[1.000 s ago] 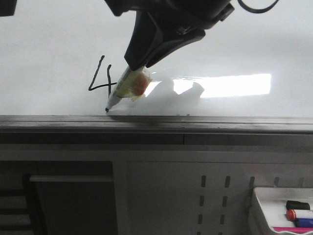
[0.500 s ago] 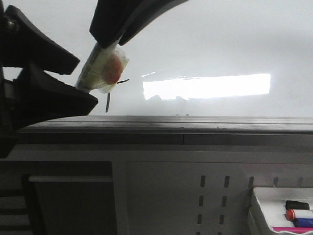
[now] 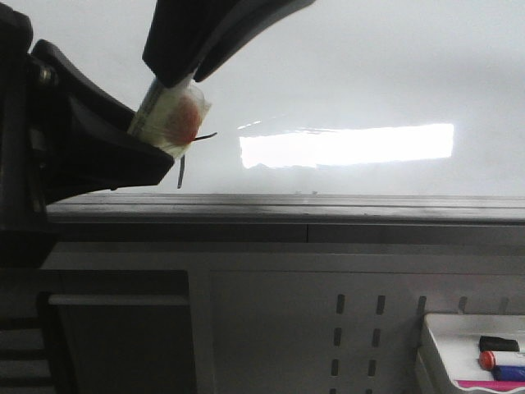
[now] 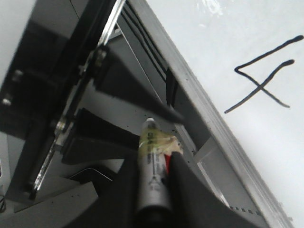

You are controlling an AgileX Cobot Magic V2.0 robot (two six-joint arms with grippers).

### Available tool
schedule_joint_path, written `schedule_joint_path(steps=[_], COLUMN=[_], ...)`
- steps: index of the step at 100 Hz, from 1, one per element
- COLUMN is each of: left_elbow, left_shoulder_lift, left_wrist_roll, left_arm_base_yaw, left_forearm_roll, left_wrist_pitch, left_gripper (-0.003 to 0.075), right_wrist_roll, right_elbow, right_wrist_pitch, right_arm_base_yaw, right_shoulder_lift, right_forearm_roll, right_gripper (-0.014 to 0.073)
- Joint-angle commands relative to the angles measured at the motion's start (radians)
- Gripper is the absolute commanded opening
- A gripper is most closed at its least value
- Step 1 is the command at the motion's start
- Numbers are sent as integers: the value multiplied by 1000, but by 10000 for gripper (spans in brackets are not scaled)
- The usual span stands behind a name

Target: Write number 4 on whiteboard

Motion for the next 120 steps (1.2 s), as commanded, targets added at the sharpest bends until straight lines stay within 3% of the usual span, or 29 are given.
schedule_joint_path(steps=[1, 24, 29, 36, 37, 44, 48, 61, 72, 87, 111, 120], left_elbow=[-29, -29, -29, -29, -29, -29, -33, -33, -48, -133, -227, -249], left_shoulder_lift=[-14, -14, -14, -14, -14, -14, -14, -14, -14, 12, 81, 109], left_wrist_roll=[-11, -11, -11, -11, -11, -11, -11, -11, -11, -11, -11, -11], left_arm_base_yaw=[-7, -7, -7, -7, -7, -1, 14, 115, 207, 277, 289, 289], left_forearm_roll=[-26, -26, -26, -48, -52, -133, -220, -574, -734, -744, -806, -815], left_wrist_pitch=[-63, -63, -63, -63, -63, -63, -61, -69, -12, 177, 229, 263], left_gripper=[-16, -20, -20, -20, -20, -20, -20, -20, -20, -20, -16, 38], right_wrist_roll=[-11, -11, -11, -11, -11, -11, -11, -11, -11, -11, -3, -3], right_elbow=[-34, -34, -34, -34, -34, -36, -43, -44, -44, -44, -44, -44], right_wrist_pitch=[-35, -29, -31, -51, -57, -77, -79, -108, -111, -111, -107, -107], right_arm_base_yaw=[1, 1, 1, -1, -1, -1, -1, -23, -52, -66, -66, -66], right_shoulder_lift=[-37, -37, -37, -37, -37, -48, -56, -101, -128, -130, -130, -130], right_forearm_roll=[4, 4, 4, 2, 0, -33, -53, -73, -73, -73, -70, -70], right_gripper=[-64, -41, 39, 236, 301, 475, 518, 502, 467, 468, 467, 468])
